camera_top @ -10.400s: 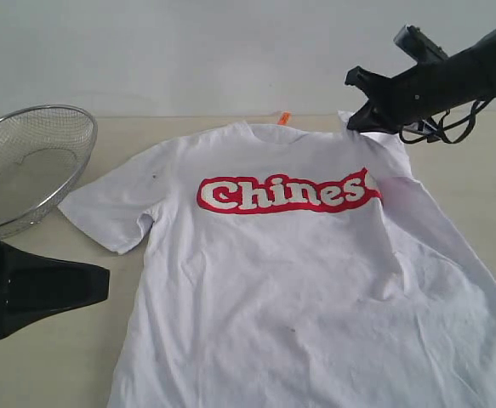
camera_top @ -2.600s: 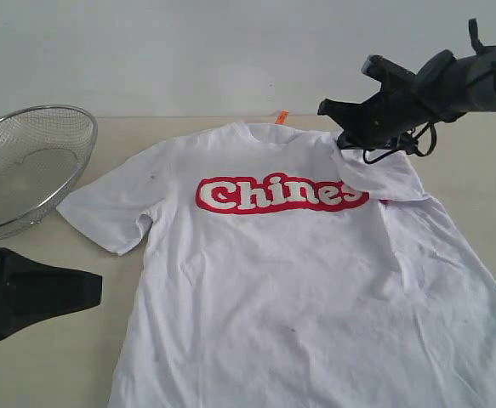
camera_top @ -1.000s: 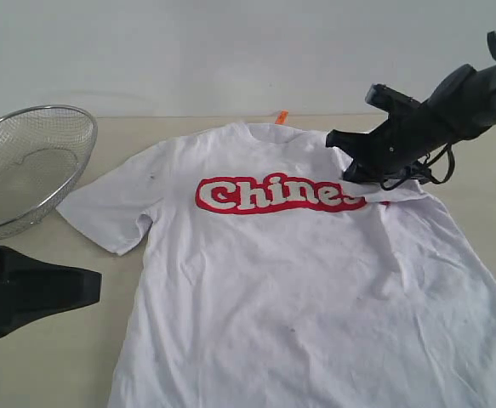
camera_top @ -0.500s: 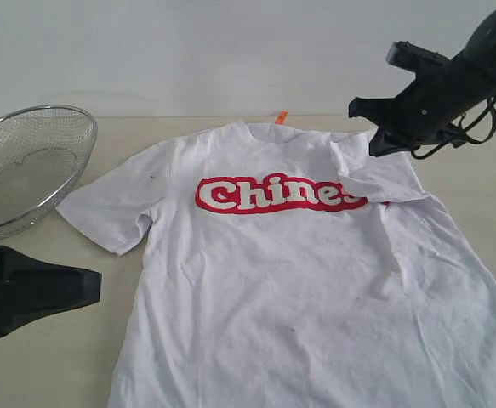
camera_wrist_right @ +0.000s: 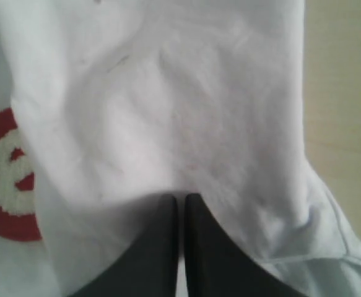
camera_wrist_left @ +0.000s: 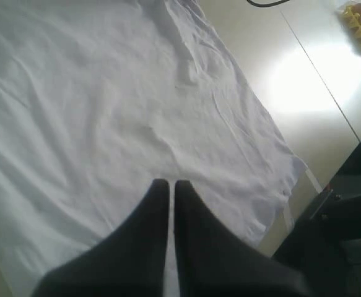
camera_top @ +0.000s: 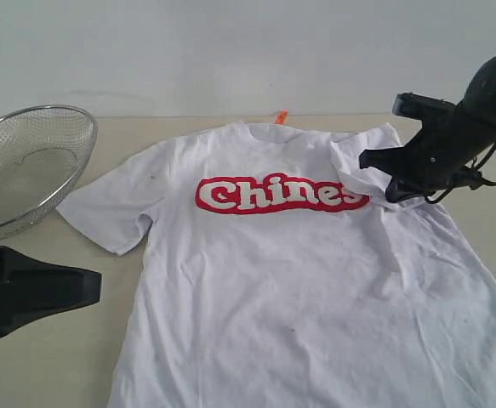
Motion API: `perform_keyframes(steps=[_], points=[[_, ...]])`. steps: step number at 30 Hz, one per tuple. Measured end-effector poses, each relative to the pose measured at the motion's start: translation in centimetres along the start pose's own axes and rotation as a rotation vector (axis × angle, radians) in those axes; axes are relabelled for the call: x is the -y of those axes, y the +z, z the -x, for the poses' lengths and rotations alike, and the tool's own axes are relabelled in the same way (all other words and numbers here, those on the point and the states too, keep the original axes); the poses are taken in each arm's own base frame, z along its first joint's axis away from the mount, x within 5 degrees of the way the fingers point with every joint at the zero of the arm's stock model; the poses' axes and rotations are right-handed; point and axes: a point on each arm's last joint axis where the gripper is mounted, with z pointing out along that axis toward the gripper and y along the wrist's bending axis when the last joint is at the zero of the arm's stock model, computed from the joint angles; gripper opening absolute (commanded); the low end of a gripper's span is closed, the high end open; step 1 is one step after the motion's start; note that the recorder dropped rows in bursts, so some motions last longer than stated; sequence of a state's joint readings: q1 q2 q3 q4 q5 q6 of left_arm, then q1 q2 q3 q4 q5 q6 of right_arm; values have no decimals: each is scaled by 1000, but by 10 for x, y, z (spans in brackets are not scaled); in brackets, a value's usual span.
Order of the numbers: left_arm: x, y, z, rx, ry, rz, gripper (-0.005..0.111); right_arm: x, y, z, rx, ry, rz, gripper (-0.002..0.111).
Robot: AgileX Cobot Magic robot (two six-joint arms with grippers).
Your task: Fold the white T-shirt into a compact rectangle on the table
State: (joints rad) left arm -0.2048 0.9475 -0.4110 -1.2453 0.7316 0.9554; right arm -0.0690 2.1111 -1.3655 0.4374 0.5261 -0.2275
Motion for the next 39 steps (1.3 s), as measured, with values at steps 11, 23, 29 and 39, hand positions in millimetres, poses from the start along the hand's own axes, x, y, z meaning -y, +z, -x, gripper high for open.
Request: perform_keyframes(steps=[11, 23, 29, 39], points=[[0, 0, 0, 0, 0, 0, 4, -2, 0, -8, -81, -23, 19, 0], [0, 0, 0, 0, 0, 0, 4, -10, -55, 13, 83, -54, 23, 0], [0, 0, 0, 0, 0, 0, 4, -10, -48, 15, 113, -44, 17, 0], [0, 0, 0, -2, 0, -3, 4, -35, -10, 4, 93, -76, 33, 0]])
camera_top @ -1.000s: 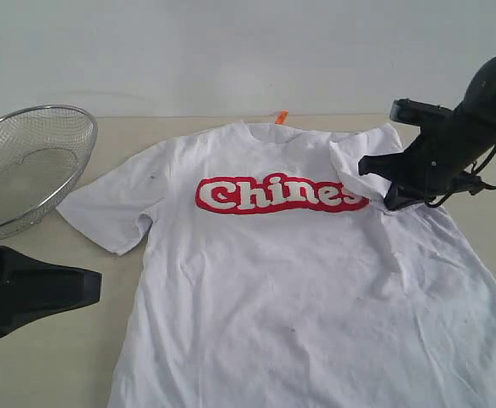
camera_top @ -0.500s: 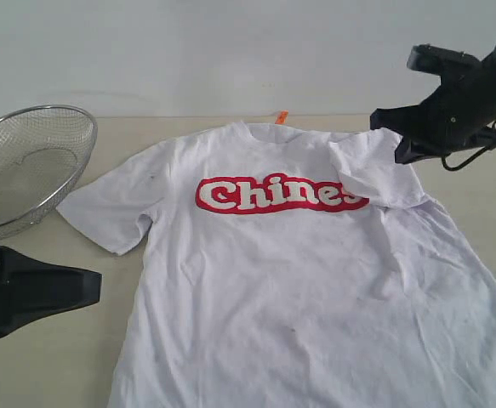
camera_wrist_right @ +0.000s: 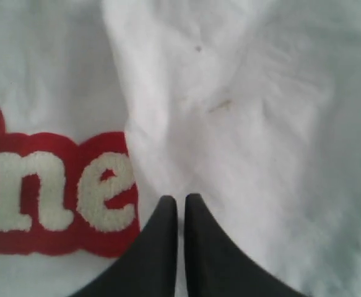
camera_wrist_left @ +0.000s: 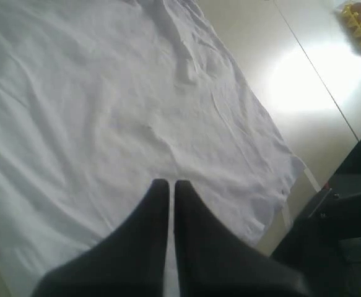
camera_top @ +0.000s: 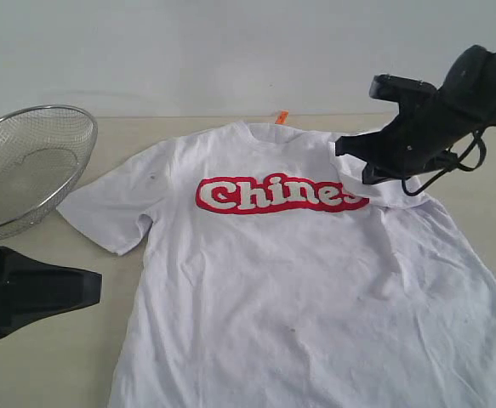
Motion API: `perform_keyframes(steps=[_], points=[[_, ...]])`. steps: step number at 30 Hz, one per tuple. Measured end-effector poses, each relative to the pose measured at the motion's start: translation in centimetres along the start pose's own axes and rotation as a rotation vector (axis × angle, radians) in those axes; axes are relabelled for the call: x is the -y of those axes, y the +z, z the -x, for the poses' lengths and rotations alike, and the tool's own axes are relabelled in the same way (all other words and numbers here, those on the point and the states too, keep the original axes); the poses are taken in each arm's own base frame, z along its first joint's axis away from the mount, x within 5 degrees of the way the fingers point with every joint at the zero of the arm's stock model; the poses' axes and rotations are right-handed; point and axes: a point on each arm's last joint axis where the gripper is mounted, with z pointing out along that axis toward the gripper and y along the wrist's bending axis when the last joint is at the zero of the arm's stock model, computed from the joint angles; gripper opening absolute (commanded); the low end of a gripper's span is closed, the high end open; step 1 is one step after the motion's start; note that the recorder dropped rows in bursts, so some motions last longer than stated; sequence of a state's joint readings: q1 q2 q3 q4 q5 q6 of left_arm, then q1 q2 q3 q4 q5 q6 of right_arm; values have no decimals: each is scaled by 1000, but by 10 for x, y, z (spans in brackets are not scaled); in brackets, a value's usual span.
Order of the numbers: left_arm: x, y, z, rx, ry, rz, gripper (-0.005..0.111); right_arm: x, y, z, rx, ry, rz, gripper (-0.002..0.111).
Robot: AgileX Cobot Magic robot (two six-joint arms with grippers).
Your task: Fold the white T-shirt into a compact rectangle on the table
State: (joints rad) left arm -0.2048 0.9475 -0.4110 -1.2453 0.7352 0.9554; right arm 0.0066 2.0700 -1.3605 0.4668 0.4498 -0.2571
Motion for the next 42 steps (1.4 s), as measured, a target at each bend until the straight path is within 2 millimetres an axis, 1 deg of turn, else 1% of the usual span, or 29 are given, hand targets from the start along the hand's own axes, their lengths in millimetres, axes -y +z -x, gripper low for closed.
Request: perform_keyframes(steps=[2, 8, 15, 19, 26, 30, 32, 35, 39, 42], points=[[0, 0, 0, 0, 0, 0, 4, -1, 5, -2, -8, 5, 3, 0], [0, 0, 0, 0, 0, 0, 4, 5, 28, -15, -73, 23, -3, 0], [0, 0, 0, 0, 0, 0, 4, 4, 29, -15, -78, 33, 3, 0], [0, 0, 0, 0, 0, 0, 4, 2, 22, -13, -73, 30, 9, 0], [1, 0, 0, -5, 1, -5, 4, -7, -13, 6, 35, 11, 21, 0], [1, 0, -1, -9, 1, -11, 4, -8, -16, 10, 77, 21, 17, 0], [1, 0, -1, -9, 1, -11, 4, -6, -12, 11, 95, 29, 10, 0], [1, 0, -1, -9, 1, -11, 4, -3, 0, 9, 99, 62, 6, 0], [1, 0, -1, -9, 1, -11, 4, 3, 22, -2, 55, 94, 0, 0], [1, 0, -1, -9, 1, -11, 4, 7, 33, -8, 27, 104, -5, 0]])
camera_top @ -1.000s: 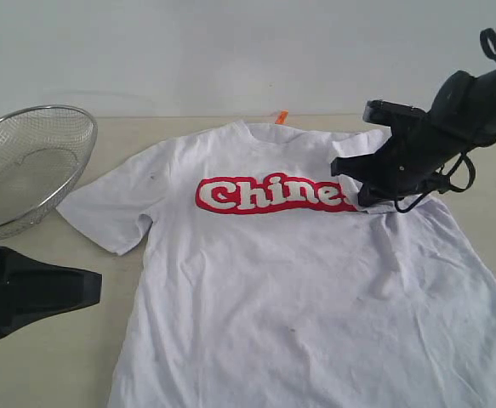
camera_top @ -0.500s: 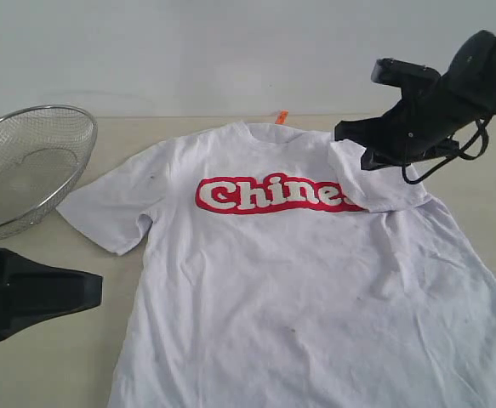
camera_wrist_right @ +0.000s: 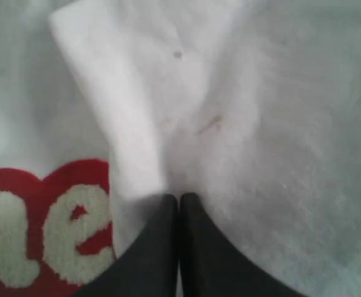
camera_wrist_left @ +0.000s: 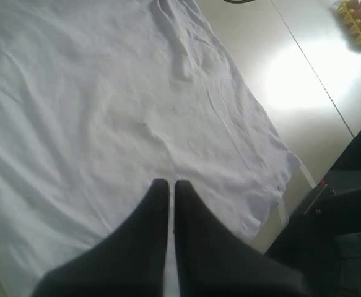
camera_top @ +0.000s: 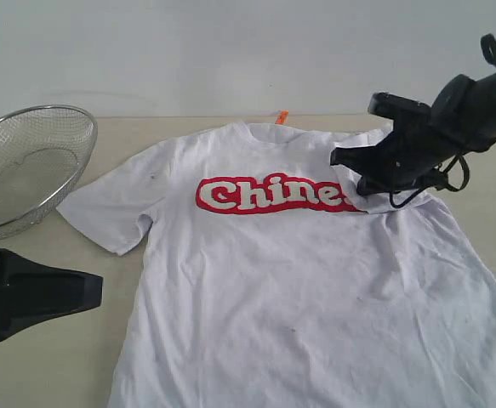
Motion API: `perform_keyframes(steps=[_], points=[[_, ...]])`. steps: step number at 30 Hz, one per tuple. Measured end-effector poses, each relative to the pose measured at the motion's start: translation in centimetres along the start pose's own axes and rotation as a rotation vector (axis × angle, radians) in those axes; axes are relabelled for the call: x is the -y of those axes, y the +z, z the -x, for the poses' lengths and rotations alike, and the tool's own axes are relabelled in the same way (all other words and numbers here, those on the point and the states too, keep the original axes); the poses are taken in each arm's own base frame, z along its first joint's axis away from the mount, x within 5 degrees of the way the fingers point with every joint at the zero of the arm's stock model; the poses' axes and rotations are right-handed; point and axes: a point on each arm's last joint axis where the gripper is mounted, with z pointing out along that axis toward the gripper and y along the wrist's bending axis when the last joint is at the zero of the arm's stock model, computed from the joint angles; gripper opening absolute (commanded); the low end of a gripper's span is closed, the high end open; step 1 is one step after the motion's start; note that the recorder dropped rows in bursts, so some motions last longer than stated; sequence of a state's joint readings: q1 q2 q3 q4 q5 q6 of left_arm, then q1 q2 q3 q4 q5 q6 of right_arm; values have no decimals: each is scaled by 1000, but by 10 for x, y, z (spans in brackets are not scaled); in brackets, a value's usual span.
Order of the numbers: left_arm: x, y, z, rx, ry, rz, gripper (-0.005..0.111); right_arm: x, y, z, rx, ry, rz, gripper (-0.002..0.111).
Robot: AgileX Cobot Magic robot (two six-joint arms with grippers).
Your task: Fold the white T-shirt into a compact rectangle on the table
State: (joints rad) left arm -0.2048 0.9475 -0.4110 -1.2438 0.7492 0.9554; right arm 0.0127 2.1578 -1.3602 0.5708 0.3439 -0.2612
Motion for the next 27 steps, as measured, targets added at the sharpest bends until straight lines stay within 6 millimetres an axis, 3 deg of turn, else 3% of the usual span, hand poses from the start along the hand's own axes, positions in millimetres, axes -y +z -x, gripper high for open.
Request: perform_keyframes(steps=[7, 15, 20, 27], points=[[0, 0, 0, 0, 0, 0, 4, -2, -3, 2, 10, -3, 8, 0], [0, 0, 0, 0, 0, 0, 4, -17, -16, 26, 109, 17, 46, 0], [0, 0, 0, 0, 0, 0, 4, -18, 17, 9, 52, 10, 35, 0], [0, 0, 0, 0, 0, 0, 4, -22, 15, 17, 56, 9, 54, 0]])
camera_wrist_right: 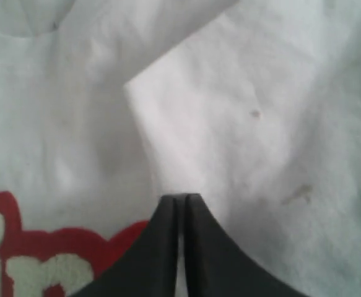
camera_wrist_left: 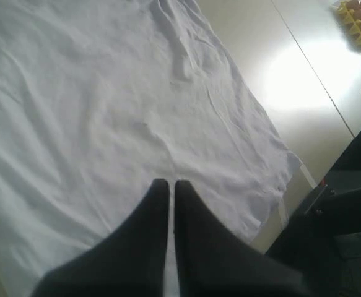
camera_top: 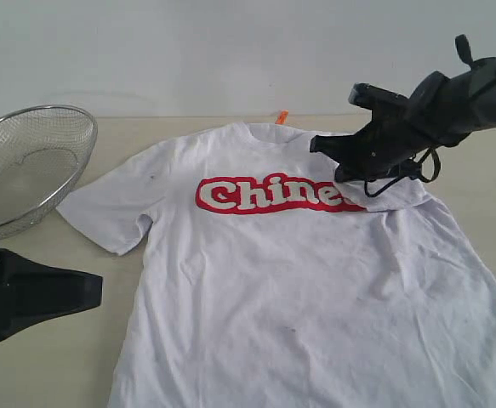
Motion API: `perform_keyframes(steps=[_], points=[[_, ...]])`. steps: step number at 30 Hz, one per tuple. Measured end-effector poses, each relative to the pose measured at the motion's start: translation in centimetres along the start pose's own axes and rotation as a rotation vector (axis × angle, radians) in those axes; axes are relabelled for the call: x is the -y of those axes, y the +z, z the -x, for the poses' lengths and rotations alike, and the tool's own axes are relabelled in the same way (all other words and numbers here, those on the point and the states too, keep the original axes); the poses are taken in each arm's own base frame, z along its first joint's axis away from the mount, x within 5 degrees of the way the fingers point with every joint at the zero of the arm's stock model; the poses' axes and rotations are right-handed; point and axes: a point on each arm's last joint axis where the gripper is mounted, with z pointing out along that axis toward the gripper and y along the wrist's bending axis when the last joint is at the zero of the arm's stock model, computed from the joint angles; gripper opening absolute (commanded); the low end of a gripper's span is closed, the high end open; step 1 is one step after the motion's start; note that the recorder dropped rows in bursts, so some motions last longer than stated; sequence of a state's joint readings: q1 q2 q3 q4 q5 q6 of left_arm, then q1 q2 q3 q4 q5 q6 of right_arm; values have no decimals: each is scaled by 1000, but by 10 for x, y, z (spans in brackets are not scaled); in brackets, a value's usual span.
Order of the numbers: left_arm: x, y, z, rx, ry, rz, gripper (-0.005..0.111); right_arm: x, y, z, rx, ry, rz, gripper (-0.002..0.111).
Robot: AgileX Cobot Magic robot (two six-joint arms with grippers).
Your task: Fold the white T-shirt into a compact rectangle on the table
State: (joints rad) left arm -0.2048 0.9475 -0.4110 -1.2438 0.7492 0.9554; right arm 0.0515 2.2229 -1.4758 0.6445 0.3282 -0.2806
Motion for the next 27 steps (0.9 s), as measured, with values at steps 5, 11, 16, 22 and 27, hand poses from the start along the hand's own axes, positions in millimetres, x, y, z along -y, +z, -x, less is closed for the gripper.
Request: perform_keyframes(steps=[5, 11, 16, 22, 27], points=[[0, 0, 0, 0, 0, 0, 4, -8, -12, 17, 63, -10, 18, 0], [0, 0, 0, 0, 0, 0, 4, -5, -6, 22, 122, -6, -3, 0], [0, 0, 0, 0, 0, 0, 4, 3, 15, 9, 88, 7, -24, 0], [0, 0, 0, 0, 0, 0, 4, 3, 19, 7, 95, 15, -27, 0], [0, 0, 0, 0, 0, 0, 4, -4, 5, 22, 159, 22, -13, 0]])
